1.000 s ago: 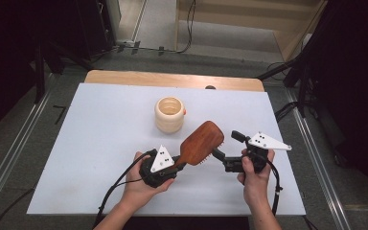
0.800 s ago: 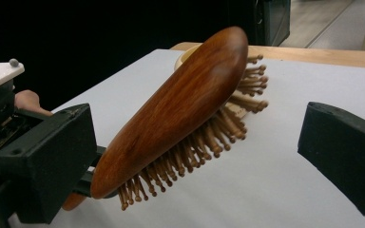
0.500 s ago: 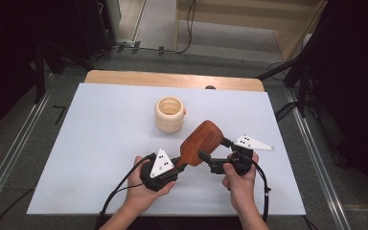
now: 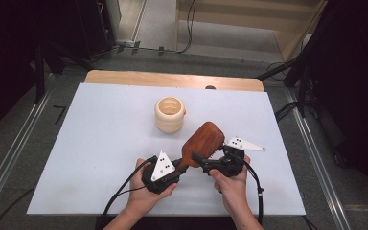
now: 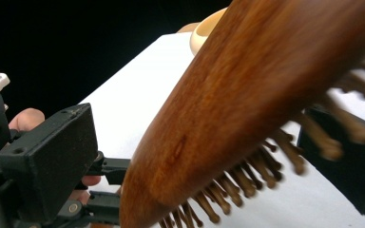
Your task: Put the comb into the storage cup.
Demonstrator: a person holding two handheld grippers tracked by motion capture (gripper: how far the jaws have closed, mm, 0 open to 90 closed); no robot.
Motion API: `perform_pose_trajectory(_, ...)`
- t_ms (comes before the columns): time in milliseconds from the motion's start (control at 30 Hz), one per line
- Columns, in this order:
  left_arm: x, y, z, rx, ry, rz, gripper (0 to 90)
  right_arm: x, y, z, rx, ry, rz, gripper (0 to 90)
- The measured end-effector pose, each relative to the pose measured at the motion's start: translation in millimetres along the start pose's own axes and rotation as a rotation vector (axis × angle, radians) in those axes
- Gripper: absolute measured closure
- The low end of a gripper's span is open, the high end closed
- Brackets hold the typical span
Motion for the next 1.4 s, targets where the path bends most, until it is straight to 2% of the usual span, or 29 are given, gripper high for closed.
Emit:
perform_pose_trajectory(167,-0.3,4.0,-1.7,0.008,0.005,-0.005,72.2,-0.7,0.6,-0.2,0.022,0.004,-0.039,11.6)
perform_pose_trajectory(300,0.3,4.9,-2.4,0.007,0.01,-0.004,72.2,-0.6,1.6,-0.7,0.015,0.003,-0.063,14.6)
perform_pose_trajectory(567,1.2,6.8,-3.2,-0.008,0.017,-0.011,72.2,0.4,7.6,0.4,0.017,0.025,-0.107,28.6)
perform_pose_trajectory(700,1.6,7.8,-3.8,-0.015,0.018,-0.015,72.1,1.3,9.1,-0.3,0.005,0.022,-0.139,29.7)
perform_pose_trajectory(933,2.3,8.3,-4.4,-0.016,0.02,-0.014,72.1,2.1,12.4,-0.7,-0.043,0.015,-0.197,35.1)
perform_pose_trajectory(1067,3.8,6.3,-6.9,0.029,0.022,0.022,71.5,3.8,16.9,-0.8,-0.113,0.007,-0.241,42.3)
perform_pose_trajectory(1100,4.2,6.3,-7.3,0.033,0.023,0.024,71.2,4.4,16.9,-0.7,-0.134,0.009,-0.245,44.4)
perform_pose_trajectory(1167,4.5,6.4,-7.2,0.035,0.025,0.024,70.4,4.8,16.1,-0.2,-0.143,0.013,-0.235,45.6)
perform_pose_trajectory(1200,4.5,5.9,-7.0,0.062,0.039,0.042,67.3,4.2,12.1,1.1,-0.146,0.02,-0.196,49.3)
perform_pose_trajectory(1300,2.4,5.7,-5.1,0.06,0.057,0.041,55.5,3.2,8.2,3.3,-0.149,0.032,-0.173,52.6)
perform_pose_trajectory(1333,0.8,3.8,-3.6,0.071,0.059,0.051,48.4,1.4,5.8,5.7,-0.165,0.046,-0.149,53.9)
perform_pose_trajectory(1400,0.8,0.9,-1.5,0.063,0.064,0.061,35.8,-0.9,3.7,8.4,-0.173,0.053,-0.124,54.2)
Point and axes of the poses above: each handheld gripper's, and its own axes: z roughly backward along the jaws, x roughly out of its underside, y roughly to its right, the point moved 3 cm from there along -z, roughly forward along the jaws, and after that the axes turned 5 degrees about -z, right-handed, at the moved point
